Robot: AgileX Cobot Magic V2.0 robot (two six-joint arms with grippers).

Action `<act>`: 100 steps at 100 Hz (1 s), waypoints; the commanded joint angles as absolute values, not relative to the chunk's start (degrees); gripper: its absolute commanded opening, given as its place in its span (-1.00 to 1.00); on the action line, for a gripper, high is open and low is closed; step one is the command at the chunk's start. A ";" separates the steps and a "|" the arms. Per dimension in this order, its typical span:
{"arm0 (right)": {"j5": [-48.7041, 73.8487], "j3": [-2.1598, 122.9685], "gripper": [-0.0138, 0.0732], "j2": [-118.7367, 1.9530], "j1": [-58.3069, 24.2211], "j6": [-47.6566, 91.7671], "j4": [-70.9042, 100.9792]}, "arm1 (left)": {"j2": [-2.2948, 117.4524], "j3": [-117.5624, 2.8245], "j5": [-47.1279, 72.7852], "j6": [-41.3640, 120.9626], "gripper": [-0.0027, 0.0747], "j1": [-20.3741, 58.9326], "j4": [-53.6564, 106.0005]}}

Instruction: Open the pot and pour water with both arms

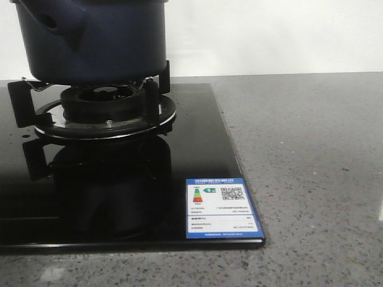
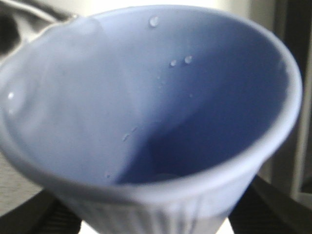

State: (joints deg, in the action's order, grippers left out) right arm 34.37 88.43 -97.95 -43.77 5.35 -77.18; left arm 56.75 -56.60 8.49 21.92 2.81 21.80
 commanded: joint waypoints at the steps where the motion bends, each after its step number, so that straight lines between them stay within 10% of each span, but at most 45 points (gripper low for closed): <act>1: 33.02 90.73 -0.01 -94.95 -43.82 5.54 -84.05 | 55.33 -58.73 2.86 21.95 -0.07 2.75 22.80; 100: 29.30 90.73 -0.02 -94.82 -43.82 3.85 -99.25 | 55.33 -58.73 2.86 21.95 -0.07 2.75 22.80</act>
State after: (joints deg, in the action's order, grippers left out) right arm 28.32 88.45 -97.95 -43.77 5.35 -97.19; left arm 56.75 -56.60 8.49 21.92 2.81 22.02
